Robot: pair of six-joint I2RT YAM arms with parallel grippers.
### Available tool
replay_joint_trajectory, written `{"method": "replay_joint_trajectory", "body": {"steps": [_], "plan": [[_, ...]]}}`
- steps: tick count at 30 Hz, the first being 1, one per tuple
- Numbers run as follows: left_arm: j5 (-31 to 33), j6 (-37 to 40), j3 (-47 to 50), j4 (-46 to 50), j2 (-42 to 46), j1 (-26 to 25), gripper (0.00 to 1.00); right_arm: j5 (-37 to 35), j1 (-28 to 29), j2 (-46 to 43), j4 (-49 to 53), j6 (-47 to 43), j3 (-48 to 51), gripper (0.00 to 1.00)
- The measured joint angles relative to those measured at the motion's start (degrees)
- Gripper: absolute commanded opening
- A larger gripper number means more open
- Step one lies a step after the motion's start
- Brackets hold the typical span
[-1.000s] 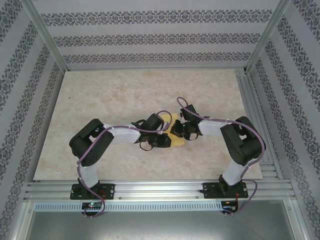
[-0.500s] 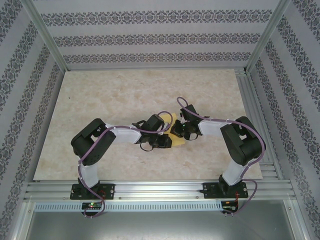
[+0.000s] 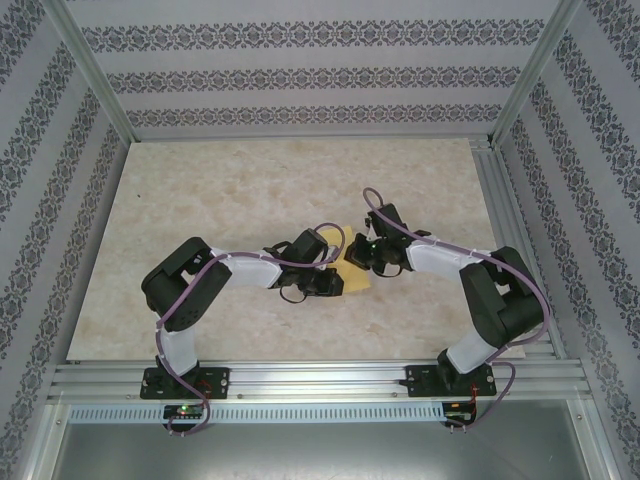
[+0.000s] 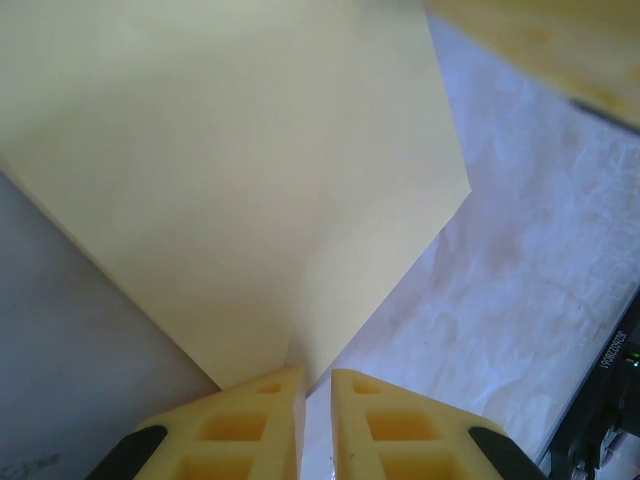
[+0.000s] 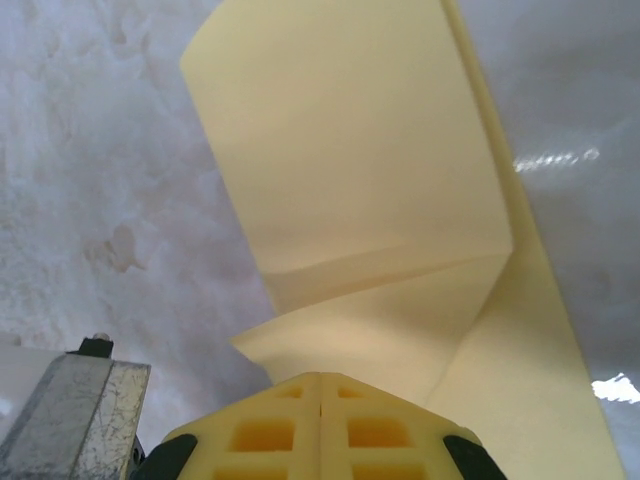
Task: Fold a paper plane with a square sheet of paper (fold left side to right side)
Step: Fold the triangle a second time at the center of the table.
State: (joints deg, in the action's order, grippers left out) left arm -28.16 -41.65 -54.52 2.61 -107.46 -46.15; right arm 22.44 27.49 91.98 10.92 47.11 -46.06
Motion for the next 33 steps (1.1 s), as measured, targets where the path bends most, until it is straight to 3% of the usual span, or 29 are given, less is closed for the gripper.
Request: {"method": "replay_joint_trajectory", "body": {"steps": [7,17,33], "plan": [[0.2,0.0,0.0,0.0,0.0,0.0,0.17,0.6,2.9,3.1,-2.2,2.1,0.9,0.04],[0.2,0.0,0.1,0.0,0.0,0.0,0.17,0.6,2.1,6.7,-1.8,0.3,-0.2,0.04],[0.4,0.0,0.2,0.0,0.2,0.0,0.17,-0.3,-9.3,7.8,0.2,-7.4,-2.8,0.06]]}}
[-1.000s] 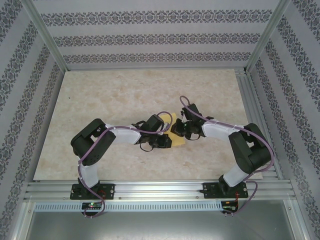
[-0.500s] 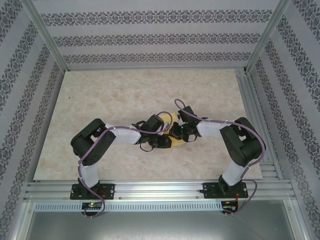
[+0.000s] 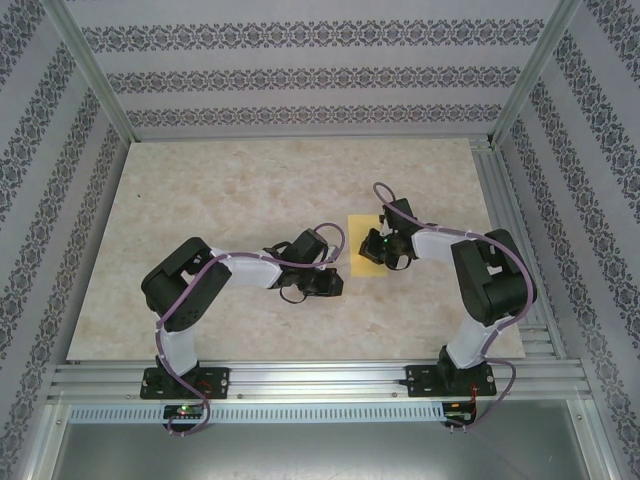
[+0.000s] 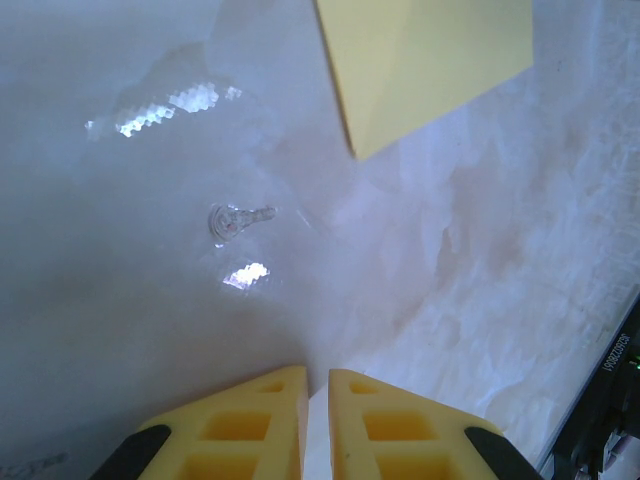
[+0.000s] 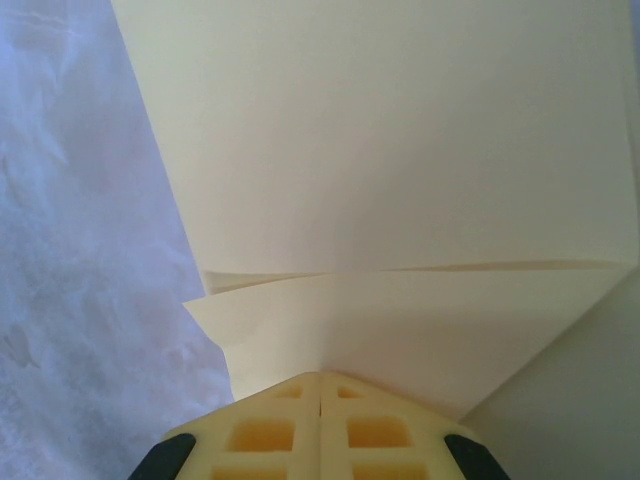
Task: Fold a paper plane with a square sheet of paper (fold left side to right side)
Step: Fold the triangle a second time at the center of the table, then turn over the paper at the center of the table.
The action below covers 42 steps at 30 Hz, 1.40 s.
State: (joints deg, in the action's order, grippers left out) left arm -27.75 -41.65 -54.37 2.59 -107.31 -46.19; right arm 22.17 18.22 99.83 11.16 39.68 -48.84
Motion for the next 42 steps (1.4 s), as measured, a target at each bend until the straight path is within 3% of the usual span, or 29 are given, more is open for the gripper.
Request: {"method": "replay_joint_trajectory", "body": {"steps": [5,7,16,20,26,33,42], "plan": [[0.2,0.0,0.1,0.7,0.6,0.0,0.19,0.5,0.2,0.0,-0.5,0.5,0.3,0.05],[0.5,-0.2,0.3,1.6,1.7,0.2,0.27,0.8,1.3,-0.2,-2.2,1.6,1.5,0.05],[2.3,-1.2,0.9,1.8,10.7,2.3,0.33,1.1,7.4,-5.4,-4.8,7.6,7.8,0.06],[3.1,-1.9,1.7,1.8,12.9,3.7,0.40,0.4,7.5,-7.9,-0.7,7.0,5.5,0.15],[3.7,-2.9,2.3,2.2,12.9,4.2,0.47,-0.6,4.9,-14.4,4.0,3.8,1.3,0.26],[1.8,-4.1,1.3,1.5,8.4,4.2,0.54,-2.4,-1.2,-19.0,7.3,-0.1,3.8,0.37],[0.6,-2.3,-7.7,1.9,0.9,4.1,0.52,-2.6,-5.2,-22.3,10.2,-2.6,9.4,0.44]]}}
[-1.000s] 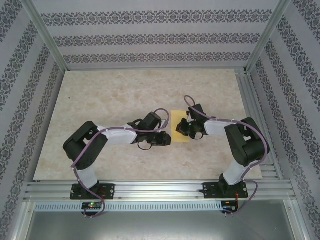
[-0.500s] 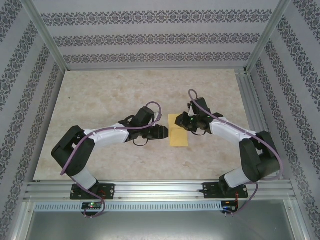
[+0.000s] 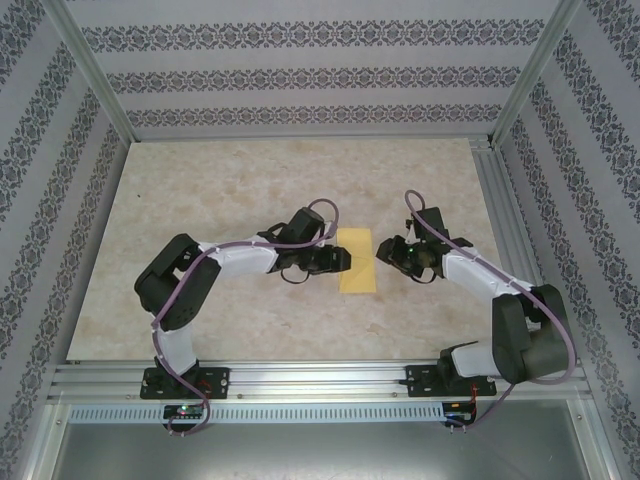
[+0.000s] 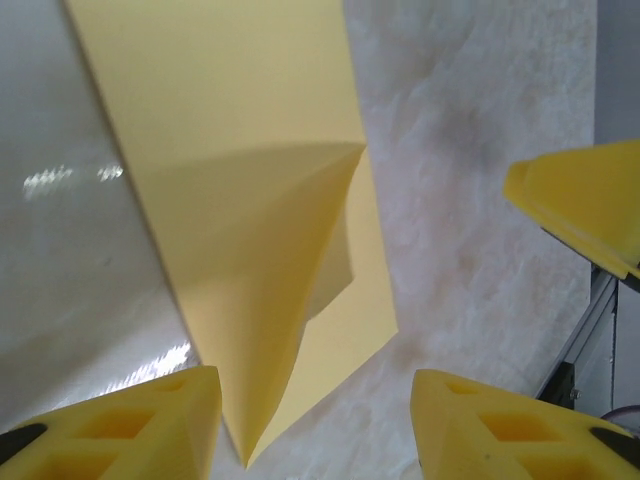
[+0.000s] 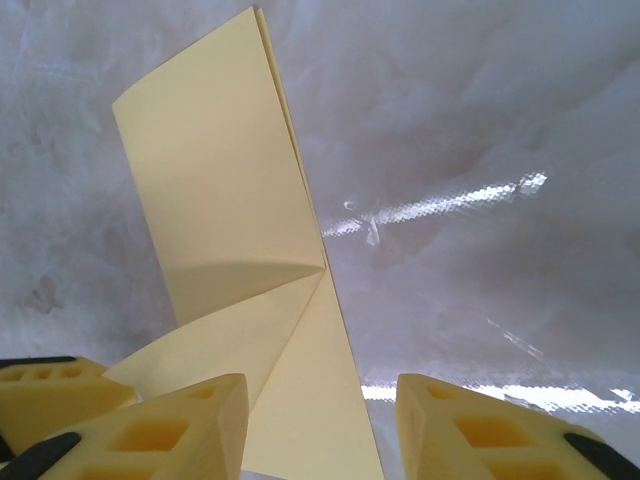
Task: Fold a paper plane with a square sheet of paper (fold left side to right side)
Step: Turn over the paper at the center of the table.
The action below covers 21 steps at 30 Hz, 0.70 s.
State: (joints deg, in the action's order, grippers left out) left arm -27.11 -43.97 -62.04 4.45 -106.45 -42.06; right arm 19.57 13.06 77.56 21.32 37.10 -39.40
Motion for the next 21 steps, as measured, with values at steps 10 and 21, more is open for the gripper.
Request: {"method": "replay_joint_trajectory", "body": {"steps": [10,21], "plan": [[0.5,2.9,-5.2,2.1,-5.4,0.0,0.28,1.7,-0.7,-3.2,-0.1,-1.4,1.4,0.48],[-0.5,2.7,-4.1,1.3,-5.6,0.0,0.05,7.2,-0.8,-1.9,-6.3,-0.7,3.6,0.53]]}}
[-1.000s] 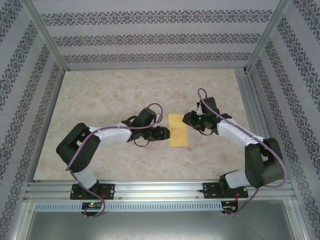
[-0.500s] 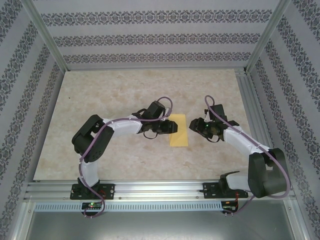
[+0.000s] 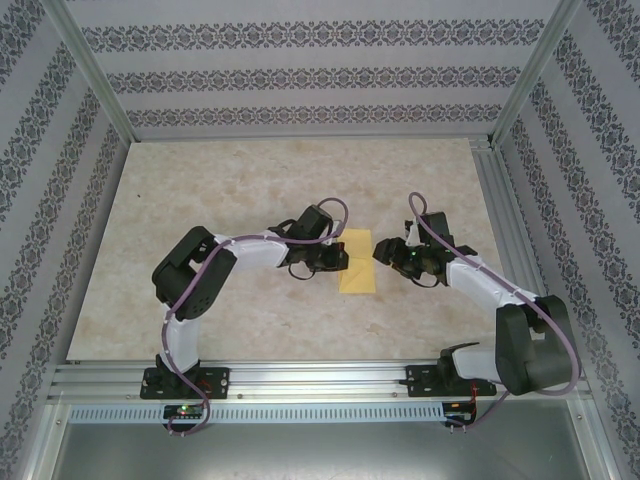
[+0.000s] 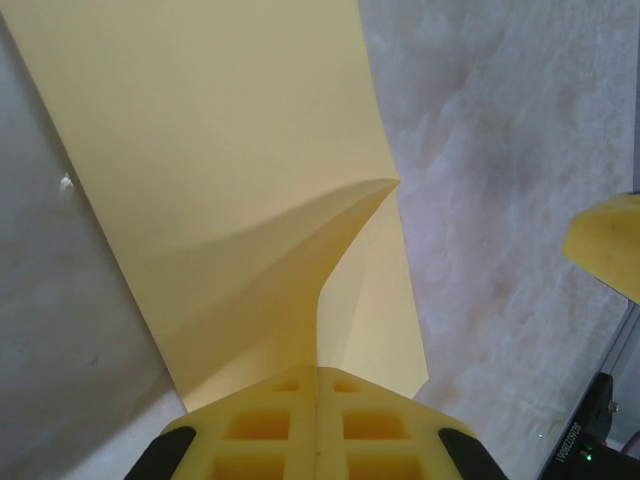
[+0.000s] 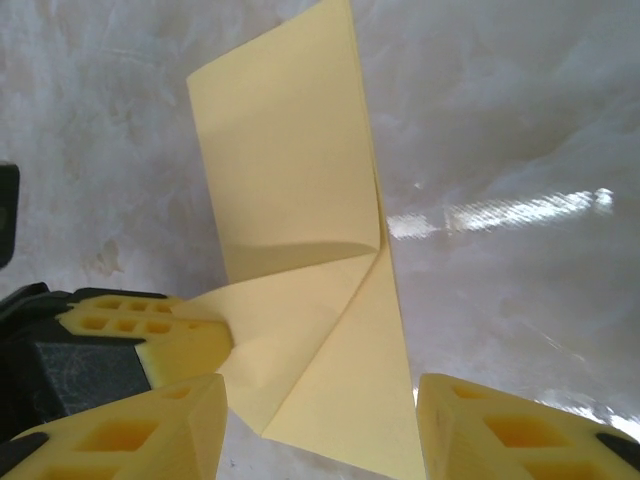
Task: Fold a paper plane with a square sheet of paper (fold left side to right side)
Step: Turn over the paper at the center of the table.
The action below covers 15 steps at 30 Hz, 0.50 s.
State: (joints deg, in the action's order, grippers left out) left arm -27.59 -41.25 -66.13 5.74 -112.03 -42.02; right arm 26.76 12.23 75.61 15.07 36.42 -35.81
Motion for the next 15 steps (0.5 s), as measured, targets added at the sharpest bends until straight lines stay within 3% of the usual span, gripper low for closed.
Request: {"method": "replay_joint_trajectory", "body": {"steps": [15], "plan": [[-0.8,-2.3,2.9,-3.1,3.6,0.4,0.05,5.6,0.9,8.3,-10.2,4.2,0.7,0.55]]}}
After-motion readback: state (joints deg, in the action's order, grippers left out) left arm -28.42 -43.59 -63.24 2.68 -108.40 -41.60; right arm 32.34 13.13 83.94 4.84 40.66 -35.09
